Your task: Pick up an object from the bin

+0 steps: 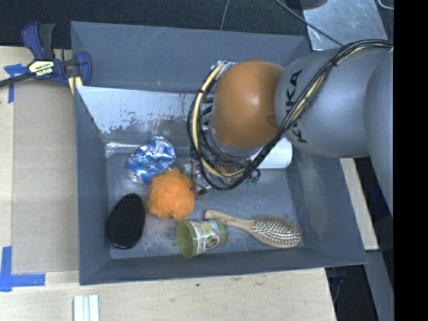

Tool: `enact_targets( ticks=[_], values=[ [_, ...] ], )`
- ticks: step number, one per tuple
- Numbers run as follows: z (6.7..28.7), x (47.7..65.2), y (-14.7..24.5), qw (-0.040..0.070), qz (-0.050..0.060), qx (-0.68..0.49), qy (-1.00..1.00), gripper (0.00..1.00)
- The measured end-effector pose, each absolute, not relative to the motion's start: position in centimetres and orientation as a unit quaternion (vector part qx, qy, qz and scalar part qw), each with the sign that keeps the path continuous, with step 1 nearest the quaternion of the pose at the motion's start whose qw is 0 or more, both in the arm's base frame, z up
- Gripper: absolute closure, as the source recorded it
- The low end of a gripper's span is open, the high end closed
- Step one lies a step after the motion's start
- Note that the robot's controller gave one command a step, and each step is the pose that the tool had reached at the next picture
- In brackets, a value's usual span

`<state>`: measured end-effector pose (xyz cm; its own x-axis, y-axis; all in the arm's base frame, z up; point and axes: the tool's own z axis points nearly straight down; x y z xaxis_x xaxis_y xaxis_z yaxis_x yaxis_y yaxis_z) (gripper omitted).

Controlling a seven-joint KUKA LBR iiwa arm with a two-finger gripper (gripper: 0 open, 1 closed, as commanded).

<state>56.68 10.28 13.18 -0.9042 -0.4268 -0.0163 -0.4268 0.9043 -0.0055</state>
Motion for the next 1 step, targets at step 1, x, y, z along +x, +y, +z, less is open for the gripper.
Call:
enact_targets(
  ticks=[1],
  values=[
    [11.12, 56.57, 12.0, 0.009, 0.0, -0.095, 0.995, 1.0]
  ],
)
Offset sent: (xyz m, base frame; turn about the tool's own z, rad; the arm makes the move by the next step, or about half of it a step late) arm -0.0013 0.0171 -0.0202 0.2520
